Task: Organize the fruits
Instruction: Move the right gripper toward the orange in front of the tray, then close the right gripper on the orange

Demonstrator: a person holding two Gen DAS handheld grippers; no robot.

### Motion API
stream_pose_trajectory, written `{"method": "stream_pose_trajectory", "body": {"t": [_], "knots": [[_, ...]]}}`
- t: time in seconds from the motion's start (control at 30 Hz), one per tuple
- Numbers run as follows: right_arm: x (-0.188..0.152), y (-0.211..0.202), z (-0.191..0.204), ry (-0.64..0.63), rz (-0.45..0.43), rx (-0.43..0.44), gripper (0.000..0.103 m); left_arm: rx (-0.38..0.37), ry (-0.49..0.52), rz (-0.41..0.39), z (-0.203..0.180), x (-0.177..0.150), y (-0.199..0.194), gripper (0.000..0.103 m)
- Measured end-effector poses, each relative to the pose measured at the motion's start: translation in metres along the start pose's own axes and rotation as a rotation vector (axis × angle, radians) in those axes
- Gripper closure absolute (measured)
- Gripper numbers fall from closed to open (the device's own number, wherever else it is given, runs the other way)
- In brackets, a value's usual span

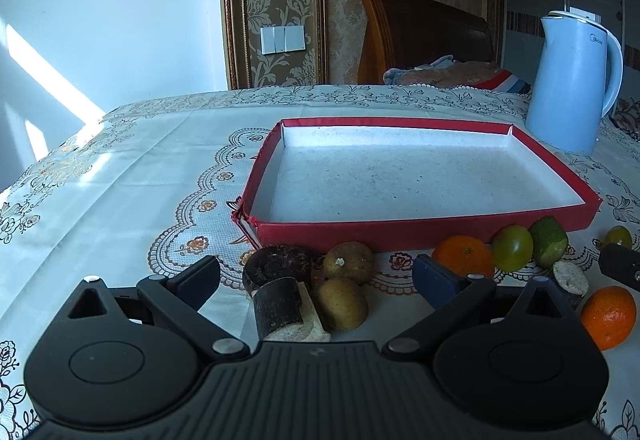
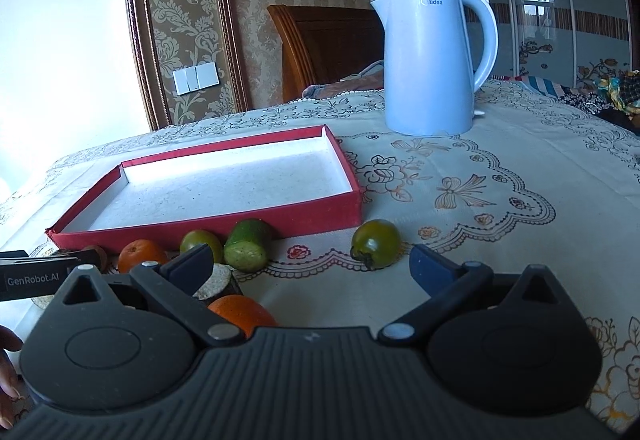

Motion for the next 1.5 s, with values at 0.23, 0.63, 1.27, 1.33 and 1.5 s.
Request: {"method": "stream_pose_trajectory", "body": {"t": [0.23, 0.63, 1.27, 1.33, 1.5], "knots": [[-0.001, 0.003, 0.0, -0.003, 0.016, -0.004, 0.0, 0.01, 0.018, -0.008, -0.002, 0.0, -0.001, 0.0], [-0.001, 0.003, 0.004, -0.021, 0.018, 0.012, 0.0, 0.014, 0.037, -0.007, -0.003, -0.001, -0.001, 0.0], [-0.025, -0.029, 0.011, -0.17, 0.136, 0.226, 0.018, 0.02, 0.019, 0.006, 0.002, -0.001, 0.002, 0.0], [-0.023, -0.024, 0.013, -0.171, 0.139, 0.231, 0.019, 0.019, 0.019, 0.008, 0.002, -0.001, 0.002, 0.0], [-0.019, -0.016, 0.021, -0.221, 0.143, 0.217, 0.02, 0.019, 0.022, 0.013, 0.002, -0.002, 0.003, 0.0]]}}
Point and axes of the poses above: each gripper's, at about its wrist camera, not at the fingertips, and y roughly the way its jaws point, z to its left, x to its top, the point moved 8 cm from there along y, roughly the way its jaws point, and after that the axes turned 3 degrees about -y, right-handed, at the moved point
